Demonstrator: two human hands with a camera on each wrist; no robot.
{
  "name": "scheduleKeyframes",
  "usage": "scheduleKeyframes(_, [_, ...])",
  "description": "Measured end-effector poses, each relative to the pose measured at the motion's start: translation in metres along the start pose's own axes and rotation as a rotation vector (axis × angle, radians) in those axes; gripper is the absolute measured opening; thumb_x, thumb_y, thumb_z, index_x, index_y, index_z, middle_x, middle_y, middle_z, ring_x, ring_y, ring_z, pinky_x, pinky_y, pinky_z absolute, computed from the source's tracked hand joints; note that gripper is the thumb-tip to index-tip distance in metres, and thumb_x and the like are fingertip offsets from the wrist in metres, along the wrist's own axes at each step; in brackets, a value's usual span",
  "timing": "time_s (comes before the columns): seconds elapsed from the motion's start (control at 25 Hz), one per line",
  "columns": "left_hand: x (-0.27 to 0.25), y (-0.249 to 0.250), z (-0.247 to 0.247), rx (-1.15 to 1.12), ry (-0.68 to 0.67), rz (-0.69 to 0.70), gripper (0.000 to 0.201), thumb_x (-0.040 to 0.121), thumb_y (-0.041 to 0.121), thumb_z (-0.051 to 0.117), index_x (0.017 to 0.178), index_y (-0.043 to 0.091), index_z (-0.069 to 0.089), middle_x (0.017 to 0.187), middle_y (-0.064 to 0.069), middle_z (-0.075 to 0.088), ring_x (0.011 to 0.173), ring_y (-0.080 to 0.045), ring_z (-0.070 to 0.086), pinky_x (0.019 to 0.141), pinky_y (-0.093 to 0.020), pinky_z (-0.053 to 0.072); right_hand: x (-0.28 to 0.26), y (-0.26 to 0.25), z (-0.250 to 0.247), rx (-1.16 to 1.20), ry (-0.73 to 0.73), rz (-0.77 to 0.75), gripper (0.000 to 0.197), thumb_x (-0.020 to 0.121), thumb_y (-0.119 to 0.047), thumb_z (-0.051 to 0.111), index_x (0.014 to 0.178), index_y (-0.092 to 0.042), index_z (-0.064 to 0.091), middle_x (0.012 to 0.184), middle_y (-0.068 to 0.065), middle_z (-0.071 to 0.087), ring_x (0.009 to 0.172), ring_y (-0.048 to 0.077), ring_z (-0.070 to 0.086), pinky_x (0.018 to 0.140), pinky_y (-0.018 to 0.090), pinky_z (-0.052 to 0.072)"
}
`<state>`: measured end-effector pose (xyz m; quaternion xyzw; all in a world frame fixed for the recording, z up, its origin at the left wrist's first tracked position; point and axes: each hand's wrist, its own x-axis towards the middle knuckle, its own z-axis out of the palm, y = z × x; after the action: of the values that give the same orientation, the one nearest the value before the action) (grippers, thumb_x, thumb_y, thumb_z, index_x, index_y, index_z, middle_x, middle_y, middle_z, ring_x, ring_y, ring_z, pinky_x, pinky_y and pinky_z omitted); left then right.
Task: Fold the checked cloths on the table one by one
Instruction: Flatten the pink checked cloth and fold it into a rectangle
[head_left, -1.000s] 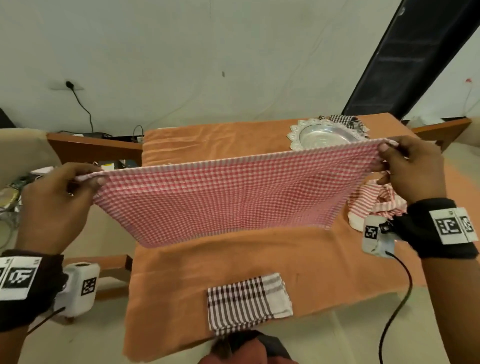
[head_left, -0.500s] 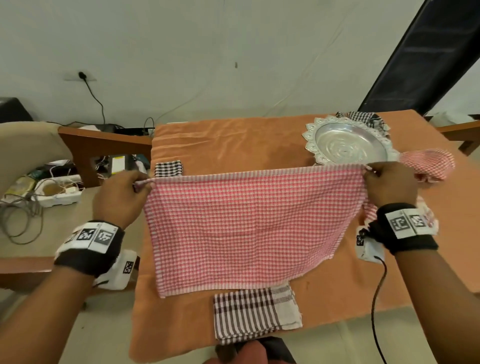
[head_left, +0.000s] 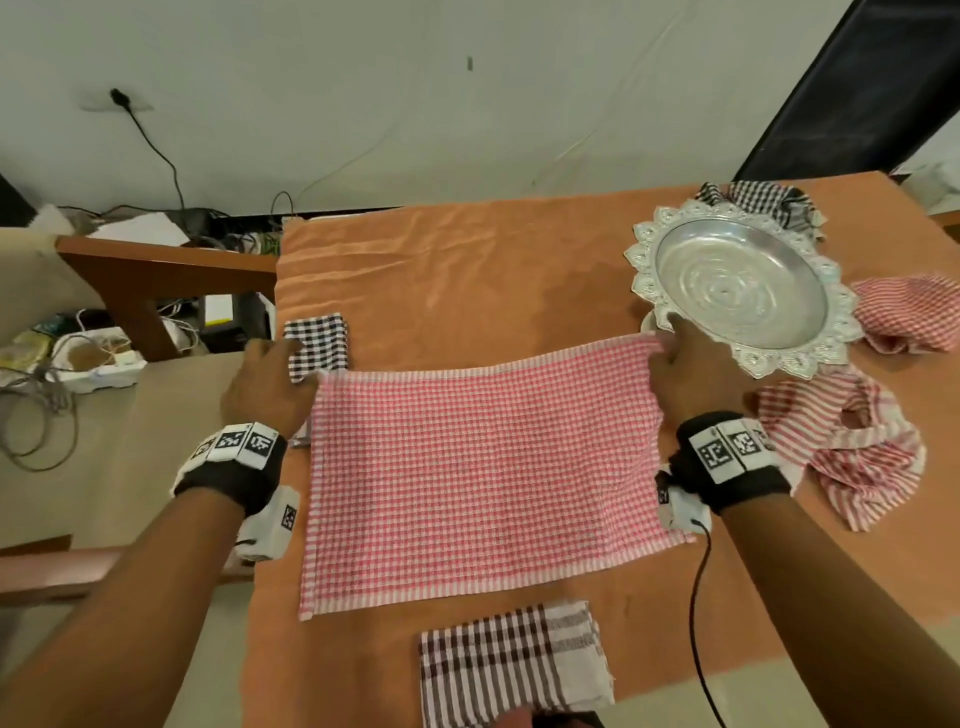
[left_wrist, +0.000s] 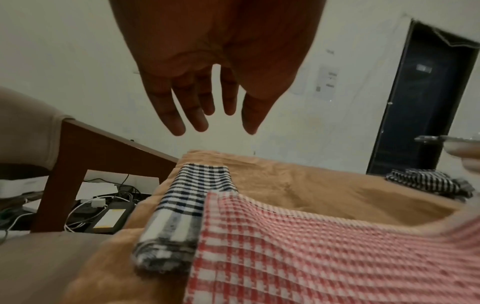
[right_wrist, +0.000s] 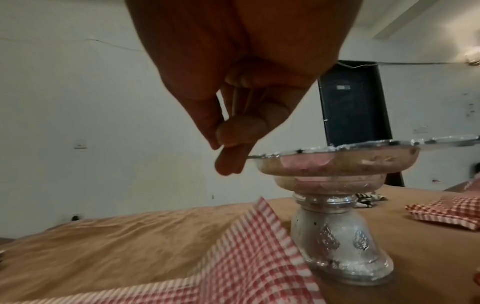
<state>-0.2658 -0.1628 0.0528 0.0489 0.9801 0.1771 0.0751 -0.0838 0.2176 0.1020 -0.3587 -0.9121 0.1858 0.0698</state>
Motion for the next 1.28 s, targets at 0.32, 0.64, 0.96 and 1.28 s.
scheduleKeyframes(0.32, [-0.126, -0.048, 0.055, -0.272, 0.075, -0.172, 0.021, 0.091, 0.027, 0.057, 0.106, 0.015, 0.065, 0.101, -0.011, 0.065, 0.087, -0.029, 0.060, 0.075, -0.036, 0.044, -0.069, 0.085, 0.069, -0.040, -0.333, 0.182, 0.036, 0.088, -0.034, 0.058, 0.120, -0.017, 0.064, 0.116, 0.009, 0.068, 0.100, 0.029, 0.063, 0.088, 0.037, 0.050])
scheduleKeyframes(0.64, [-0.177, -0.082, 0.095, -0.403, -0.141, -0.330, 0.025, 0.089, 0.020, 0.061, 0.110, 0.005, 0.063, 0.105, -0.018, 0.067, 0.093, -0.036, 0.060, 0.076, -0.037, 0.044, -0.083, 0.130, 0.078, 0.105, -0.297, 0.566, 0.055, 0.086, -0.023, 0.064, 0.136, -0.007, 0.048, 0.136, 0.018, 0.052, 0.117, 0.037, 0.054, 0.097, 0.043, 0.047])
scheduleKeyframes(0.96, [-0.151, -0.069, 0.092, -0.422, -0.213, -0.376, 0.036, 0.090, 0.019, 0.060, 0.121, 0.000, 0.057, 0.115, -0.021, 0.063, 0.099, -0.039, 0.059, 0.084, -0.040, 0.045, -0.062, 0.129, 0.084, 0.211, -0.405, 0.579, 0.034, 0.079, -0.024, 0.075, 0.103, -0.005, 0.060, 0.107, 0.014, 0.063, 0.090, 0.028, 0.056, 0.074, 0.034, 0.043])
scheduleKeyframes(1.28, [-0.140, -0.027, 0.102, -0.329, -0.171, -0.358, 0.034, 0.090, 0.008, 0.056, 0.124, 0.002, 0.056, 0.123, -0.024, 0.060, 0.108, -0.042, 0.056, 0.090, -0.042, 0.042, -0.030, 0.157, 0.070, 0.216, -0.412, 0.460, 0.015, 0.086, -0.010, 0.064, 0.097, 0.000, 0.068, 0.104, 0.018, 0.066, 0.087, 0.030, 0.057, 0.073, 0.032, 0.042])
